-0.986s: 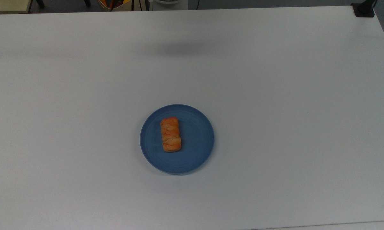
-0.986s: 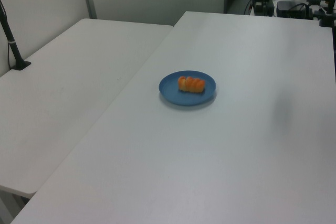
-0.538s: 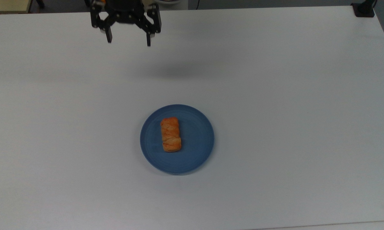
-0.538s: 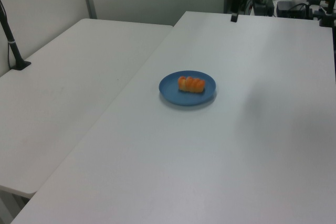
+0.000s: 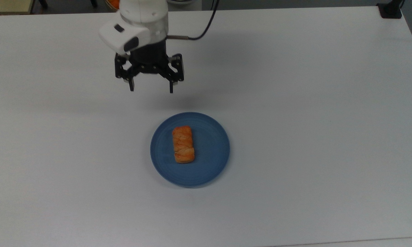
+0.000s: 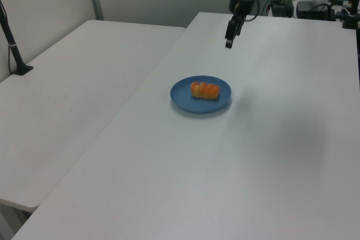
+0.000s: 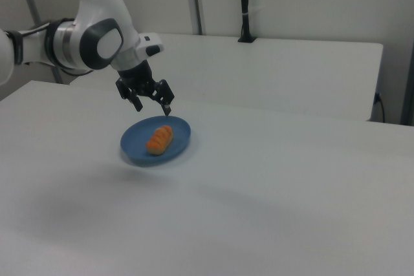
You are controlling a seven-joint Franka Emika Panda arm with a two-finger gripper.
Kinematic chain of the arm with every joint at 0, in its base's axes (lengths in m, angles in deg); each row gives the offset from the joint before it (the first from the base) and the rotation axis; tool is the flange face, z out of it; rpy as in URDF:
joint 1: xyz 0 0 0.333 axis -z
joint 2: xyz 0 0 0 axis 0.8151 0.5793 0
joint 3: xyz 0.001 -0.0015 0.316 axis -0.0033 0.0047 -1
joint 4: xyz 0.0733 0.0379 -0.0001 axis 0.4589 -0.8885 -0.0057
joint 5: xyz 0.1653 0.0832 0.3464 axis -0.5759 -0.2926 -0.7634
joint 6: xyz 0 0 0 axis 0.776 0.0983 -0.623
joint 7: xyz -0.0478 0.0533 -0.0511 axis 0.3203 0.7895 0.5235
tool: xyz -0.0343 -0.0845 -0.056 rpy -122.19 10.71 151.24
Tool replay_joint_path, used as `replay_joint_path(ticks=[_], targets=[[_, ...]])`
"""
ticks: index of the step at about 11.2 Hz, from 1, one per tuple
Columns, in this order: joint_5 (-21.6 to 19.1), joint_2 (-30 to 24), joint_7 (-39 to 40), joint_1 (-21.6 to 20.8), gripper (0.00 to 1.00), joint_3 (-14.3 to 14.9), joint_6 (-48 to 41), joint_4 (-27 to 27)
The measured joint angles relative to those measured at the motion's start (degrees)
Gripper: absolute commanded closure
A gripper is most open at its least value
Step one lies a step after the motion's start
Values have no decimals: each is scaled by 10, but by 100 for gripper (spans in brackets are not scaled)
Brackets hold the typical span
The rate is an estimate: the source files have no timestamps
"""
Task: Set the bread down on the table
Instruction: 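Move the open gripper down over the orange bread roll on the plate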
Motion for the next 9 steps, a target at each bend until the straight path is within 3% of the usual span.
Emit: replay_joint_path(ticks=[6,9], targets=[[0,96,-3,0,0,-25,109,0],[0,130,-52,0,0,-32,167,1]])
